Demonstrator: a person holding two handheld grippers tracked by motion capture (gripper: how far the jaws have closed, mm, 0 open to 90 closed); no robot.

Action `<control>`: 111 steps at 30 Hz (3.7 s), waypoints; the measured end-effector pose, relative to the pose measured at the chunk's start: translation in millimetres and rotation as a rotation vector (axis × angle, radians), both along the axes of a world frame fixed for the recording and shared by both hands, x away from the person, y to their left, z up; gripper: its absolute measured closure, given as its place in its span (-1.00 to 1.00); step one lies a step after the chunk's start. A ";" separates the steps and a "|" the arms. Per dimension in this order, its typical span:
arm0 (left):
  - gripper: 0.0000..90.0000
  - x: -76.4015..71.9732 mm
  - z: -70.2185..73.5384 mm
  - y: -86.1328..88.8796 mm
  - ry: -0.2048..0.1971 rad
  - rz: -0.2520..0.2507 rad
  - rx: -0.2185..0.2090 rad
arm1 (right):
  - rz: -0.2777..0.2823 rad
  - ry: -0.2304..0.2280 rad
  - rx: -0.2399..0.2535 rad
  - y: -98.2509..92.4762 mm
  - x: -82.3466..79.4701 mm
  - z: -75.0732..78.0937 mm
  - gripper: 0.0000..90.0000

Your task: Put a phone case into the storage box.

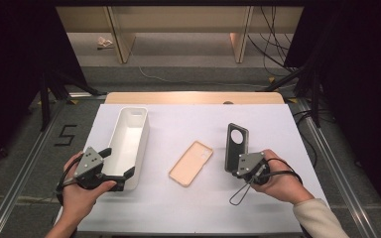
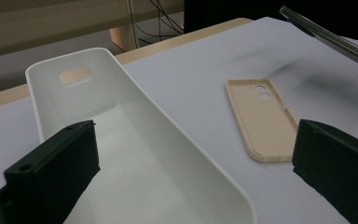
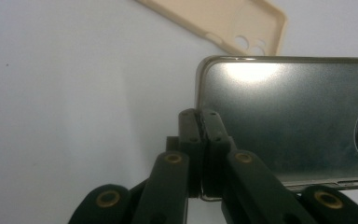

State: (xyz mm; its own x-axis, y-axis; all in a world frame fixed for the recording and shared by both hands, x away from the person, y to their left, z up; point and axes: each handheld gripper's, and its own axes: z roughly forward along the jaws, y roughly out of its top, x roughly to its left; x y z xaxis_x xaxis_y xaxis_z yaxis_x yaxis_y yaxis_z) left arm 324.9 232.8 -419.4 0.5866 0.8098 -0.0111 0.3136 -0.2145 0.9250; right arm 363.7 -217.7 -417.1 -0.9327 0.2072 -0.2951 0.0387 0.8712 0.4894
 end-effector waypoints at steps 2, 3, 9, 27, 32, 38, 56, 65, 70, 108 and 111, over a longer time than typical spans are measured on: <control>-1.00 0.8 0.6 -0.2 0.001 -0.003 0.001 | 0.005 -0.006 0.014 1.8 -0.2 0.5 1.00; -1.00 1.1 1.1 -0.5 0.001 -0.003 0.000 | 0.006 -0.015 0.026 2.9 -0.5 0.4 1.00; -0.98 4.4 6.1 -1.6 0.002 0.006 0.005 | 0.020 -0.030 0.046 10.4 -2.4 -0.1 1.00; -0.98 25.5 22.0 -31.8 0.032 -0.032 0.018 | 0.049 -0.053 0.091 25.3 -7.8 -0.7 1.00; -0.98 30.5 24.0 -40.9 0.044 -0.045 0.027 | 0.058 -0.053 0.095 28.7 -8.8 -1.6 1.00; -0.98 36.4 24.8 -49.4 0.059 -0.057 0.029 | 0.071 -0.051 0.099 33.1 -9.7 -2.3 1.00; -0.97 48.3 27.9 -73.3 0.087 -0.095 0.029 | 0.101 -0.056 0.100 44.0 -12.7 -3.8 1.00; -0.96 54.1 30.1 -86.1 0.099 -0.118 0.033 | 0.117 -0.062 0.100 48.9 -14.1 -5.6 1.00; -0.96 58.2 32.7 -98.0 0.107 -0.139 0.043 | 0.123 -0.059 0.100 51.6 -15.6 -5.4 1.00; -0.83 92.3 43.4 -153.6 0.200 -0.198 0.070 | 0.176 -0.082 0.087 68.5 -23.3 -6.1 1.00; -0.81 94.7 43.7 -156.4 0.211 -0.194 0.073 | 0.181 -0.084 0.079 69.5 -23.8 -5.9 1.00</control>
